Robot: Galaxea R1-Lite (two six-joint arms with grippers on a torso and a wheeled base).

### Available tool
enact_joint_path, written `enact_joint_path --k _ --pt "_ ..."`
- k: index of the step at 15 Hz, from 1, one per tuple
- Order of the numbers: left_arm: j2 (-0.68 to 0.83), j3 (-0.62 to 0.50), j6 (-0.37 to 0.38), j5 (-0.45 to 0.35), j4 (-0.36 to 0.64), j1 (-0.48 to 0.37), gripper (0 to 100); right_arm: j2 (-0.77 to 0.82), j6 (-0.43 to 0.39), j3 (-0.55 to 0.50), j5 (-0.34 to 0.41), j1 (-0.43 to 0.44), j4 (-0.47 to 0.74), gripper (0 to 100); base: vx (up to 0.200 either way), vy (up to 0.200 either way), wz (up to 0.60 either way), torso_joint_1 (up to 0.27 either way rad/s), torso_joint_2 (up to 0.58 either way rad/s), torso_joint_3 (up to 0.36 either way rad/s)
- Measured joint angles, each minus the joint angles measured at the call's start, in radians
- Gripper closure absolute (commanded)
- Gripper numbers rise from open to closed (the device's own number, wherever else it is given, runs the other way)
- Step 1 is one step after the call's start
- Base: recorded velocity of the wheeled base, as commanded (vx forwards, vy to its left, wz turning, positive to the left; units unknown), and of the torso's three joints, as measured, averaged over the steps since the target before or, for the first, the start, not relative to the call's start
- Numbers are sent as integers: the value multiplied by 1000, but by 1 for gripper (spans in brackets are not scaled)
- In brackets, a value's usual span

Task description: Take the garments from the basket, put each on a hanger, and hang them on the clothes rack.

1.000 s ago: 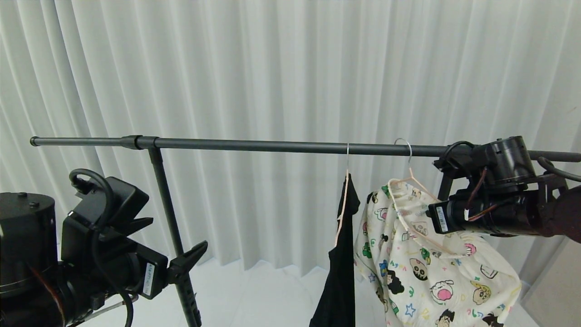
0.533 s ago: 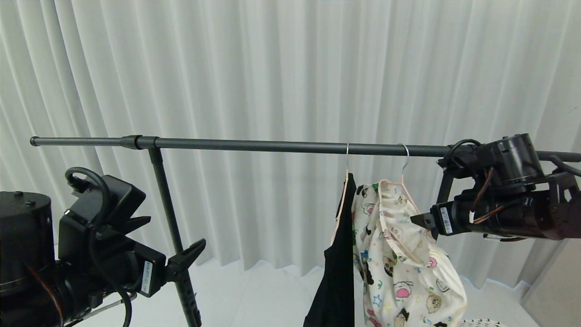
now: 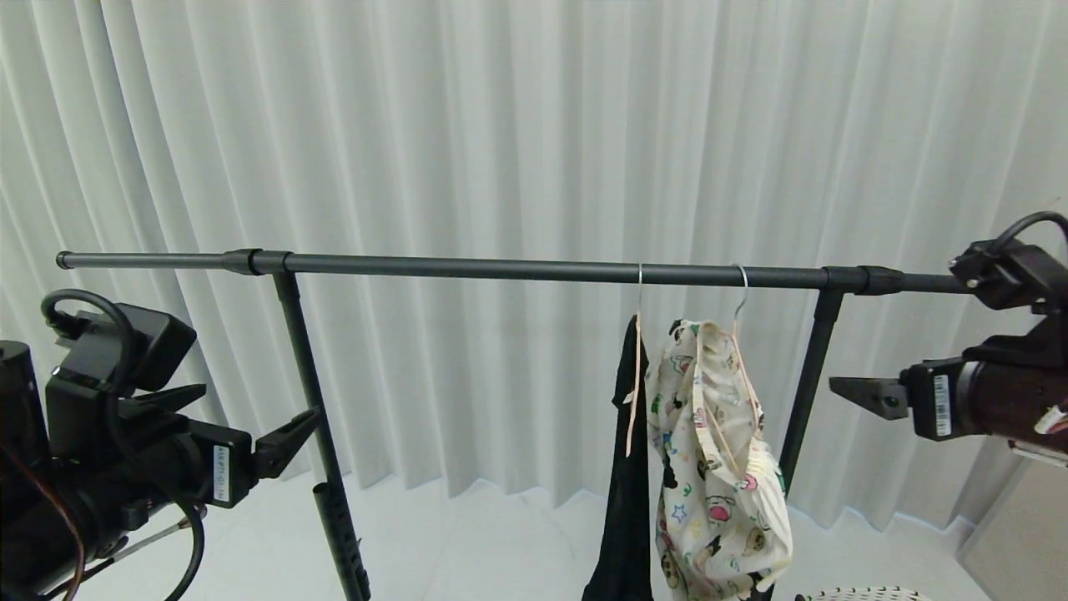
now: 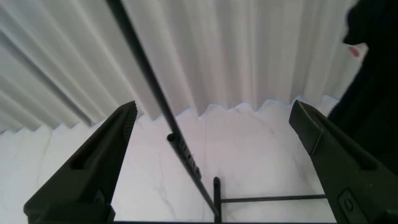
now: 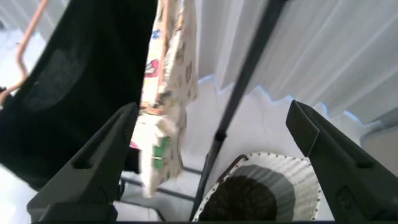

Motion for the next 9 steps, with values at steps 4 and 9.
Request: enact_joint_path --k 4,9 --pt "-16 11 -1 1 -2 66 0 -122 -197 37 -127 -166 127 0 0 0 0 0 0 0" --pt "-54 76 -1 20 -1 73 0 -216 -389 163 -157 -314 33 0 0 0 0 0 0 0"
